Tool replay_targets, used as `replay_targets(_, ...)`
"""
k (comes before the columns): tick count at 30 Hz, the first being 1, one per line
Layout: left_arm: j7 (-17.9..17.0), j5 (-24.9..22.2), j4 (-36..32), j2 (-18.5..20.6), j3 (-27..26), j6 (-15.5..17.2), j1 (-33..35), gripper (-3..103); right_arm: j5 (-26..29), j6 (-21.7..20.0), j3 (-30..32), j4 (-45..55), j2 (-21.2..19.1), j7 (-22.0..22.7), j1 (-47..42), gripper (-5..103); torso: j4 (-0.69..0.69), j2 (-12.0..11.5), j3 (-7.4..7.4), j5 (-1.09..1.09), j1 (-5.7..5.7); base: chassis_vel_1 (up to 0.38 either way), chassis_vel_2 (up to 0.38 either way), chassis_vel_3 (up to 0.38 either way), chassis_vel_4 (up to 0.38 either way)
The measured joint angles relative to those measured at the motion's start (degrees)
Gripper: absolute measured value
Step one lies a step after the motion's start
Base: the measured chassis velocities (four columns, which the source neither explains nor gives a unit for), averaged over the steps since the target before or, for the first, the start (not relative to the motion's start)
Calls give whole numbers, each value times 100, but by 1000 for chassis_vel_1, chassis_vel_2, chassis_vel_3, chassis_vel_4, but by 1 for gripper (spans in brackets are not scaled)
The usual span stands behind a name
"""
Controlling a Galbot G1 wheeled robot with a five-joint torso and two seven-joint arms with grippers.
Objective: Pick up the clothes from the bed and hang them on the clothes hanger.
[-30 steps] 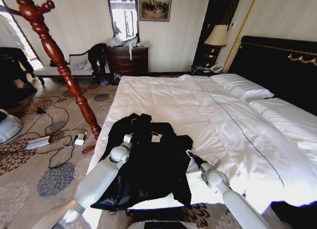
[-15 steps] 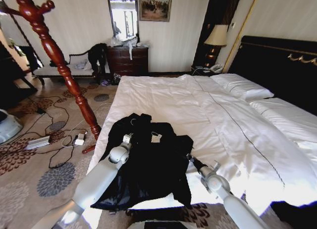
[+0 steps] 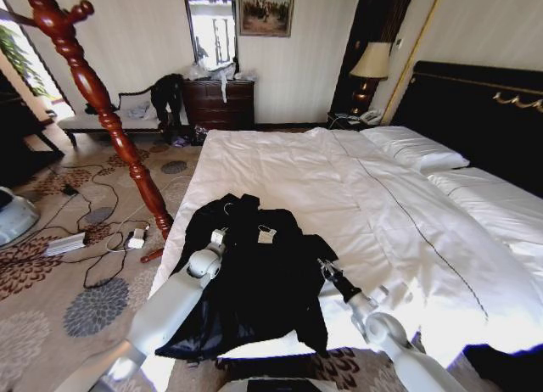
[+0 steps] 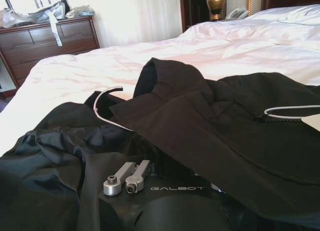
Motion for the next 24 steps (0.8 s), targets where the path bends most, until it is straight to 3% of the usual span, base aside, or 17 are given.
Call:
replay_targets(1,4,12,50,-29,7,-4,-22,28,-250,140,43,-14,-59,-545,-173,0,-1,0,0,0,0,0,0,0,0)
replay_targets(2,6,16,82,-47,11,-6,-39,28,-381,195,49,-32,-88,-796,-247,0,-1,0,0,-1,0,0,0,0,0)
replay_targets(3,6,16,82,-47,11,-6,-39,28,-381,195,49,-32,-88,-796,-247,0,-1,0,0,-1,0,0,0,0,0)
replay_targets(5,7,24,152,-86,19,-10,-77,28,-705,299,30,-96,-132,-1256,-376,0,0,0,0,0,0,0,0,0,0)
replay_targets(7,8,31,237,-141,37,-16,-128,28,-1351,470,-71,-242,-161,-1717,-426,0,0,0,0,0,0,0,0,0,0)
replay_targets(12,8,33,318,-207,65,-17,-190,28,-2190,674,-336,-397,-194,-1936,-420,0,0,0,0,0,0,0,0,0,0)
replay_targets(20,7,33,353,-201,105,-17,-212,28,-2379,936,-426,-405,-251,-1919,-383,0,0,0,0,0,0,0,0,0,0)
replay_targets(22,6,33,364,-198,128,-17,-220,28,-2018,1134,-421,-338,-319,-2176,-415,5,0,0,0,-1,0,0,0,0,0)
replay_targets(23,5,33,377,-200,147,-17,-231,28,-1713,1212,-420,-295,-352,-2415,-435,16,0,0,0,-1,0,0,0,0,0)
replay_targets(24,5,33,377,-200,147,-17,-231,28,-1713,1212,-420,-295,-352,-2415,-435,16,0,0,0,-1,0,0,0,0,0)
